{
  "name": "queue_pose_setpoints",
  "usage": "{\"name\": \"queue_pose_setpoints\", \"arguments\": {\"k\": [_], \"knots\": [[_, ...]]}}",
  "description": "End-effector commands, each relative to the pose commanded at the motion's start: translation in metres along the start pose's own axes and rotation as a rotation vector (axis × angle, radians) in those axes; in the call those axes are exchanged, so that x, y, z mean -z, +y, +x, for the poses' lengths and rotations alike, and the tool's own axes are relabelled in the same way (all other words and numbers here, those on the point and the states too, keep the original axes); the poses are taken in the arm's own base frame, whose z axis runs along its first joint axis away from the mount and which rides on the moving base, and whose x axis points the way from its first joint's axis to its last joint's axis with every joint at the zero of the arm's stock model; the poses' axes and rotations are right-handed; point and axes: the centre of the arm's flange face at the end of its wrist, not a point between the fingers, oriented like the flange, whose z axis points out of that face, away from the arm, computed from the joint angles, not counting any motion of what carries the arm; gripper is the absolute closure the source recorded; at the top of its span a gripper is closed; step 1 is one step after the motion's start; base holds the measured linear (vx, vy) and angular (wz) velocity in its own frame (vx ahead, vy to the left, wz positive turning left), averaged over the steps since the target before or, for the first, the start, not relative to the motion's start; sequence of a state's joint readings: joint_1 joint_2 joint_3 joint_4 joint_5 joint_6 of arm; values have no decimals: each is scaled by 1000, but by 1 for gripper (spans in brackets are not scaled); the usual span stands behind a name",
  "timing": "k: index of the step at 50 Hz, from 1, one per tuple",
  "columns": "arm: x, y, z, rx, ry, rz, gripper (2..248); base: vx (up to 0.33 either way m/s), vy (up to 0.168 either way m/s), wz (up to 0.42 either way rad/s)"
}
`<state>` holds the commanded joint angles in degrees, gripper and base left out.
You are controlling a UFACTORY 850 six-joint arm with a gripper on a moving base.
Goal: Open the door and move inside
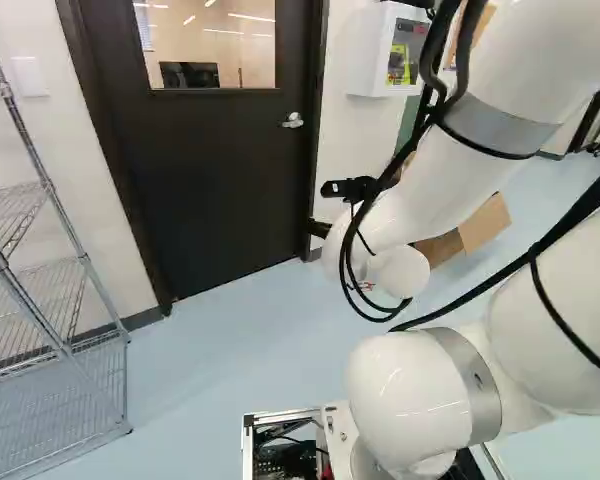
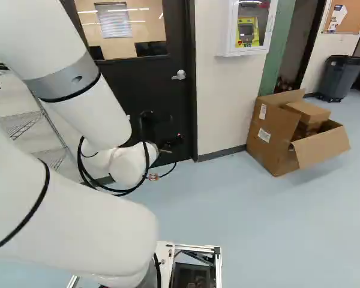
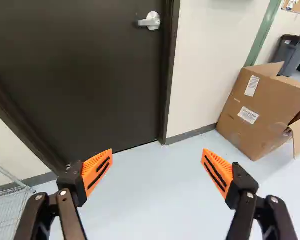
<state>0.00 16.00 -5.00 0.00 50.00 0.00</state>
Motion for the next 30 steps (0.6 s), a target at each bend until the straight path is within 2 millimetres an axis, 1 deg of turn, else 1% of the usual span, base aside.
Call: {"name": "queue_pose_setpoints", "arguments": {"k": [23, 30], "knots": [[0, 0, 0, 0, 0, 0, 3, 171, -47, -3], [0, 0, 0, 0, 0, 0, 3, 174, -25, 131]]}}
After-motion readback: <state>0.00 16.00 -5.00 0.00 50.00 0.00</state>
